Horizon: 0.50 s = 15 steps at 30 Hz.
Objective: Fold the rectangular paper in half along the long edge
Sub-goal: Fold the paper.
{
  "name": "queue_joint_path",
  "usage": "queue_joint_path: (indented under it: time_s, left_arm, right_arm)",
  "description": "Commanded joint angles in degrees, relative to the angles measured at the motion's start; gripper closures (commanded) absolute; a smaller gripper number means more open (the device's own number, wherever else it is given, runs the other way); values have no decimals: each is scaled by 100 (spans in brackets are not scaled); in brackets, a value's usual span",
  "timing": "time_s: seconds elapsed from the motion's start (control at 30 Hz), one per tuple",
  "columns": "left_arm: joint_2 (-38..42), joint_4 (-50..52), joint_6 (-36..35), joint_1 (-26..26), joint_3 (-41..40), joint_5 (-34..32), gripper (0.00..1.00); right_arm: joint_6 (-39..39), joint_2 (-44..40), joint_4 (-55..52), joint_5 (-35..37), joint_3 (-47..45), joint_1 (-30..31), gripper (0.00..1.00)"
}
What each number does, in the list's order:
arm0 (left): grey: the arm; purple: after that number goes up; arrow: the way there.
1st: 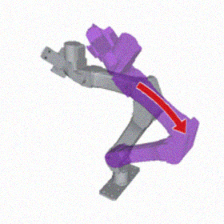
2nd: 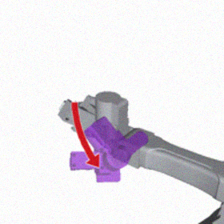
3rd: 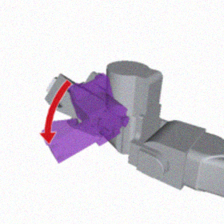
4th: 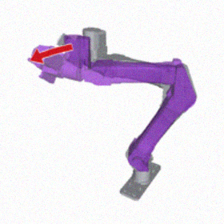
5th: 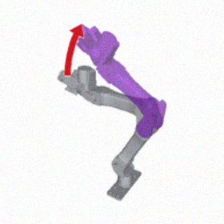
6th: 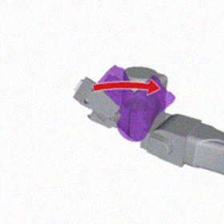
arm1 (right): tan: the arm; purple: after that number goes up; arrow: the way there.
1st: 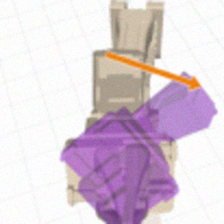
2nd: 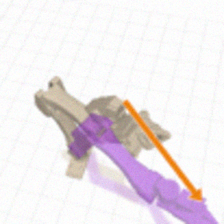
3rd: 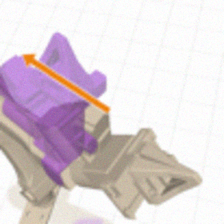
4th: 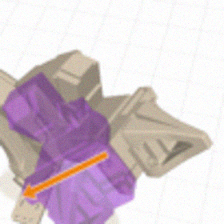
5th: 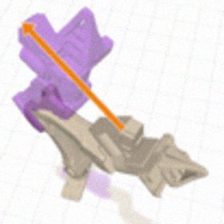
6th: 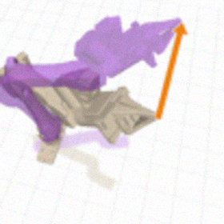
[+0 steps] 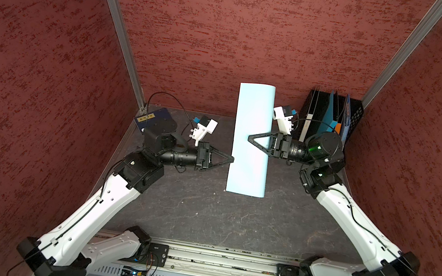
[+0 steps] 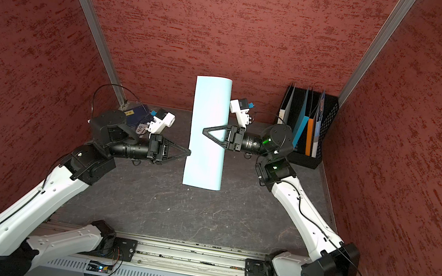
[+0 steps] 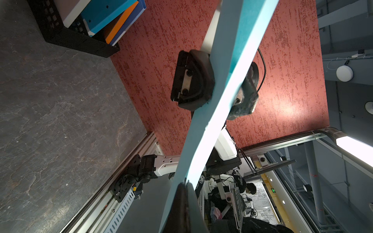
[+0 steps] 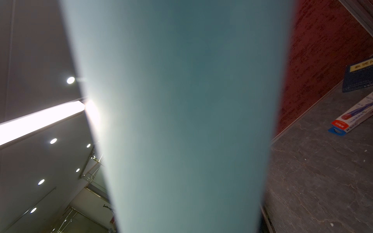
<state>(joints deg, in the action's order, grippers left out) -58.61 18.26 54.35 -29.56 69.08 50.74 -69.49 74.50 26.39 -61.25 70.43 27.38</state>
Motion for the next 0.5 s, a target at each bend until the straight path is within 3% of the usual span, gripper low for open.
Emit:
queue_joint_path:
  time_s: [0.0,0.3,0.47]
  left_arm:
    - [12,-60,-89,27,115,51,97]
    - [24,-282,16,29,19,89,83]
    - [16,-313,37,30,35,84,80]
  right_arm:
    - [118,-63,-11,-14,-65,-31,66]
    - [105,-7,85,41,-108,-31,68]
    - [-83,98,359,57,-153,-31,63]
